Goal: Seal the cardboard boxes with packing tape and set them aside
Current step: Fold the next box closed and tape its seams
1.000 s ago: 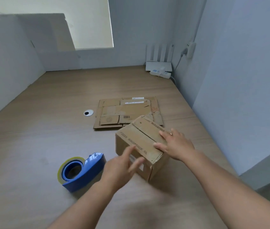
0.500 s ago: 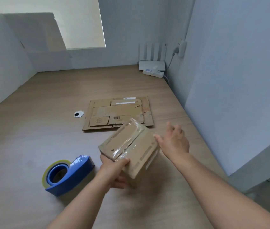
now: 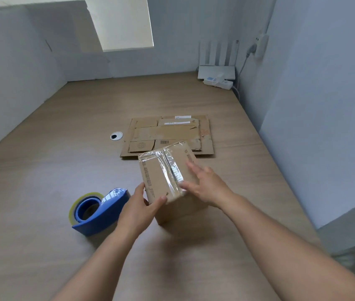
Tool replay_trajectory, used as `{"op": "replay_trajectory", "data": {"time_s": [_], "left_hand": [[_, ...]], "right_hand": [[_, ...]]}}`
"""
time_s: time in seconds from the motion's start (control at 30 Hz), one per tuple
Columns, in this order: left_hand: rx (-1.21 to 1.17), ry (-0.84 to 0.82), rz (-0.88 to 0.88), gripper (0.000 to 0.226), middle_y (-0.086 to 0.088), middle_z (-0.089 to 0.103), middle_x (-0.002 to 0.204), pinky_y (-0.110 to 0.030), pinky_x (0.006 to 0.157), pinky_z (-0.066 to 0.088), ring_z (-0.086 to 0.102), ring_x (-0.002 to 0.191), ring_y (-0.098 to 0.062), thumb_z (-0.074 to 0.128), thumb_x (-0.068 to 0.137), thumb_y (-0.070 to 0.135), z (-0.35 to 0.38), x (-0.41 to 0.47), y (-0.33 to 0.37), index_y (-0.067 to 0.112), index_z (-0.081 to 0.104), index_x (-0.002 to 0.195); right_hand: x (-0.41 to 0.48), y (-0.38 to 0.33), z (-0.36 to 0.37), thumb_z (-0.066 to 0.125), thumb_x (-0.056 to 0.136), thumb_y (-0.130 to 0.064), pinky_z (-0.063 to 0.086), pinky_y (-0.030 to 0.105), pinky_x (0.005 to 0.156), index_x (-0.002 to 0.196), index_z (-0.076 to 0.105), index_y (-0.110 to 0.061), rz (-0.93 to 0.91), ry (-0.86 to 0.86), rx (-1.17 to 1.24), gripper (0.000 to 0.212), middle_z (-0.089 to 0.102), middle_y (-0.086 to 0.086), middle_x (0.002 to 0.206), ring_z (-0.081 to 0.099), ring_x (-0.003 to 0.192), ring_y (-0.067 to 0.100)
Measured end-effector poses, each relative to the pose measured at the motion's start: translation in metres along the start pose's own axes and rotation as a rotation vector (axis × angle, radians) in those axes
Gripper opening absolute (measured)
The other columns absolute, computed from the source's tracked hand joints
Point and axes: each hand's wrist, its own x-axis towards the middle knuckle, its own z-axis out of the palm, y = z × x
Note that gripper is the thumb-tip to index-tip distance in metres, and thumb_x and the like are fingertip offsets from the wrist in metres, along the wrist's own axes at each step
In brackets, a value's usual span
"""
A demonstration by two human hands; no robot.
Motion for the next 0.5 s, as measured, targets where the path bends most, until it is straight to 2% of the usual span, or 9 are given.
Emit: {"op": "replay_trajectory", "data": {"time_s": [0.1,0.2,0.27,0.37,0.43,0.5], "left_hand": [[-0.008,0.001,0.01,0.07,-0.001,0.057,0.119,-0.031,0.077,0.049,0.054,0.091,-0.013,0.058,0.09,0.045,0.0,0.002,-0.001,0.03,0.023,0.149],[0.024,0.008,0.045,0.072,-0.003,0.055,0.126,-0.037,0.088,0.051,0.056,0.106,-0.016,0.056,0.09,0.05,-0.005,0.008,-0.012,0.028,0.024,0.15],[0.089,0.122,0.057,0.072,-0.006,0.046,0.139,-0.042,0.101,0.044,0.047,0.125,-0.02,0.054,0.09,0.052,-0.012,0.009,-0.027,0.023,0.026,0.15],[0.257,0.295,0.022,0.069,-0.009,0.041,0.144,-0.043,0.105,0.037,0.038,0.132,-0.026,0.053,0.091,0.049,-0.029,0.012,-0.058,0.015,0.033,0.147],[0.356,0.262,-0.032,0.069,-0.011,0.041,0.143,-0.043,0.101,0.039,0.041,0.129,-0.03,0.054,0.09,0.049,-0.038,0.014,-0.078,0.011,0.034,0.144],[0.424,0.237,-0.063,0.067,-0.012,0.044,0.136,-0.042,0.092,0.044,0.047,0.121,-0.03,0.056,0.089,0.051,-0.04,0.018,-0.089,0.007,0.039,0.137]], "right_hand": [[-0.001,-0.002,0.008,0.061,0.075,-0.07,0.024,0.043,0.116,0.148,0.017,-0.046,0.007,-0.076,-0.081,0.089,0.012,0.007,0.154,0.017,0.143,0.028],[-0.006,-0.003,0.014,0.061,0.075,-0.069,0.024,0.041,0.116,0.148,0.016,-0.046,0.028,-0.035,-0.063,0.089,0.01,0.008,0.154,0.017,0.143,0.028],[-0.011,-0.003,0.021,0.058,0.076,-0.07,0.025,0.041,0.116,0.148,0.014,-0.046,0.027,0.014,-0.08,0.089,0.009,0.009,0.154,0.018,0.142,0.029],[-0.015,0.0,0.019,0.063,0.074,-0.067,0.022,0.041,0.117,0.149,0.01,-0.046,0.008,-0.026,-0.104,0.095,0.0,0.007,0.158,0.011,0.146,0.027],[-0.013,0.003,0.014,0.069,0.077,-0.056,0.024,0.037,0.116,0.149,0.009,-0.046,-0.002,-0.057,-0.155,0.095,0.005,0.006,0.156,0.017,0.144,0.026],[-0.012,0.004,0.014,0.069,0.083,-0.045,0.033,0.034,0.11,0.149,0.012,-0.045,-0.015,-0.024,-0.229,0.087,0.021,0.007,0.146,0.033,0.135,0.026]]}}
